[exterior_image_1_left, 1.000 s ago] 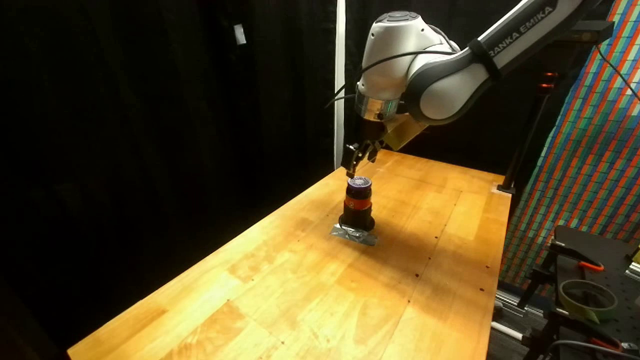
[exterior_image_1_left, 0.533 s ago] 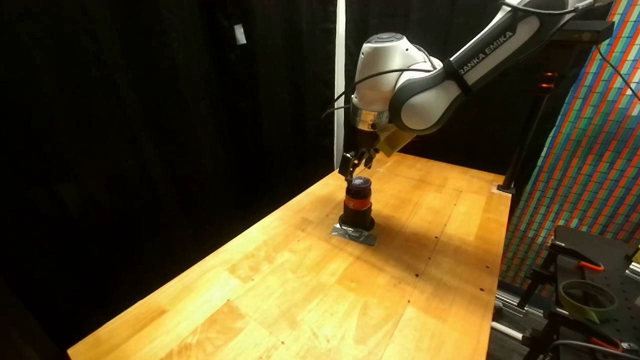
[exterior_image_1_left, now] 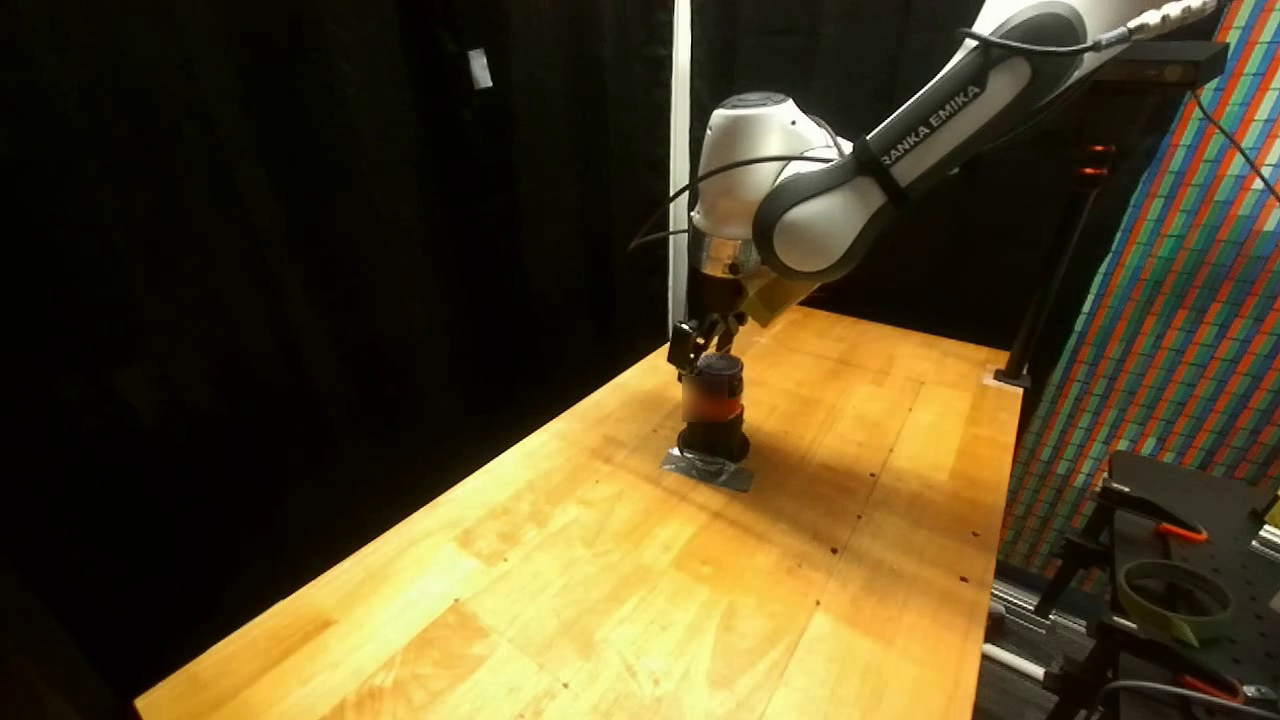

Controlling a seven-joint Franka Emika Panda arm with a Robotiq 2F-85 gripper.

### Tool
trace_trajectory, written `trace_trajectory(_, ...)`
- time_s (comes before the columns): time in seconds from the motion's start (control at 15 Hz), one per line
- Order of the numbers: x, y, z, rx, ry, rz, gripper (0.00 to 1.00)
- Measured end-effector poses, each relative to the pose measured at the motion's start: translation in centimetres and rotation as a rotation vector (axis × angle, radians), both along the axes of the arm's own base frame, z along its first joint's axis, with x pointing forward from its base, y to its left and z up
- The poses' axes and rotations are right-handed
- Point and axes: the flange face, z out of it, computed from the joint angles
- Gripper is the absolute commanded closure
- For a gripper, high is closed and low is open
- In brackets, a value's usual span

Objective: Put the rubber band around the jar

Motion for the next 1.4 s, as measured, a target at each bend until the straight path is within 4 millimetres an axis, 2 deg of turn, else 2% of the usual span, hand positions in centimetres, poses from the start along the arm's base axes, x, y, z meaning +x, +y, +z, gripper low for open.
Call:
trace_trajectory(0.27,0.0,-0.1,-1.4,0.018,0.045,0.001,0.00)
trace_trajectory(0.8,-0.6,-0.3,-0.8,0.029,0.088,-0.007,0.00)
trace_trajectory(1.4,-4.4,-0.4,-1.0,0.039,0.096,0.017,0.00)
